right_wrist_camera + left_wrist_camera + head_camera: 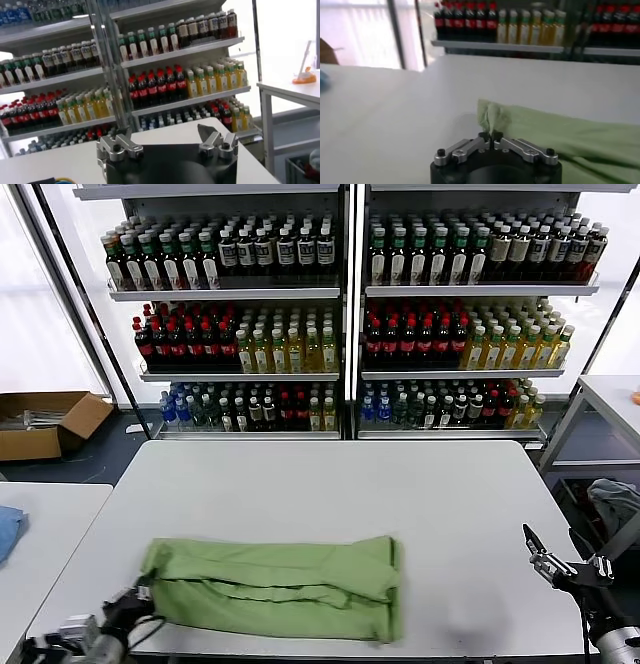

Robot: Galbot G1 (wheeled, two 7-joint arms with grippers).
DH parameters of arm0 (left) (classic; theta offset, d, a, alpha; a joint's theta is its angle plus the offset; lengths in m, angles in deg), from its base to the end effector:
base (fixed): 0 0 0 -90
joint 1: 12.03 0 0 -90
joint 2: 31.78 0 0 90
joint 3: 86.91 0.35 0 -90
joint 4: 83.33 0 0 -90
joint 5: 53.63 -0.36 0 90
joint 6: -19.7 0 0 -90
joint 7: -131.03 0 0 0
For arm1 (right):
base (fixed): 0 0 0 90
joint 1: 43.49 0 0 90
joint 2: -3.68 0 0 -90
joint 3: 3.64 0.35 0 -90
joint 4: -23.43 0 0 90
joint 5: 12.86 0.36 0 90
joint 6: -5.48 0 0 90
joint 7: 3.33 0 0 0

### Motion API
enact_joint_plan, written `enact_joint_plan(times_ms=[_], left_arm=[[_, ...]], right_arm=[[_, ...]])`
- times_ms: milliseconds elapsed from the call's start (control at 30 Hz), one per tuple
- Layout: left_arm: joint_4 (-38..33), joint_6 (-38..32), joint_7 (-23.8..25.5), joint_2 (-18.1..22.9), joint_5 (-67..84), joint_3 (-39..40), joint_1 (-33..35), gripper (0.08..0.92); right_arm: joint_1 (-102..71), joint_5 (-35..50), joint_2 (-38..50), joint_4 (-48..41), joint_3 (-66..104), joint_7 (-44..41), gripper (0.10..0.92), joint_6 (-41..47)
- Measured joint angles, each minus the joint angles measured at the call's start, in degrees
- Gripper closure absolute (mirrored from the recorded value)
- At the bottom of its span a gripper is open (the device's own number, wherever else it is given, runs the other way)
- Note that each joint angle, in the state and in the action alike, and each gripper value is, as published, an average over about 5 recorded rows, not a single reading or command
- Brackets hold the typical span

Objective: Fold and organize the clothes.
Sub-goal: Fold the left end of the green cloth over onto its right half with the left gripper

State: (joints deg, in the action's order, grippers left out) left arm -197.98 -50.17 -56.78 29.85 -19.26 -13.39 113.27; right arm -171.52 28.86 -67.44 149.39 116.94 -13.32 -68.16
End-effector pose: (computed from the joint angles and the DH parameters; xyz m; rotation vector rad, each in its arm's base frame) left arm 0.1799 0.1766 -0.2888 0.2162 -2.6762 0.0088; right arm 0.1464 -0.1851 -0.2201 0.0066 -2.9897 -0.2829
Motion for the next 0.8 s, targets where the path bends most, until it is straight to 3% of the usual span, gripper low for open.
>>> enact_joint_plan(times_ms=[200,400,600,800], left_arm=[[4.5,-0.1,2.7,-5.7,2.0,-10.3,-0.8,0.905],[5.6,0.8,4.3,-9.3,2.9,-15.1,-2.3,0.905],[1.0,1.9,4.0,-9.2,2.8,-14.2,-3.6,0.905],[-6.2,3.1,2.5,-6.8,2.2,-7.8,-4.6,0.905]], right_arm=[[0.1,0.0,0.0,-0.3,-0.5,0.0,0.203,-0.2],[0.0,0.0,0.6,-0.5,-0.7,0.0,0.203,-0.3],[0.2,-0.2,0.6,-0.3,-1.2,0.0,0.203,-0.2],[-0.2,-0.7,0.5,-0.1,-1.3,0.1,0.203,-0.2]])
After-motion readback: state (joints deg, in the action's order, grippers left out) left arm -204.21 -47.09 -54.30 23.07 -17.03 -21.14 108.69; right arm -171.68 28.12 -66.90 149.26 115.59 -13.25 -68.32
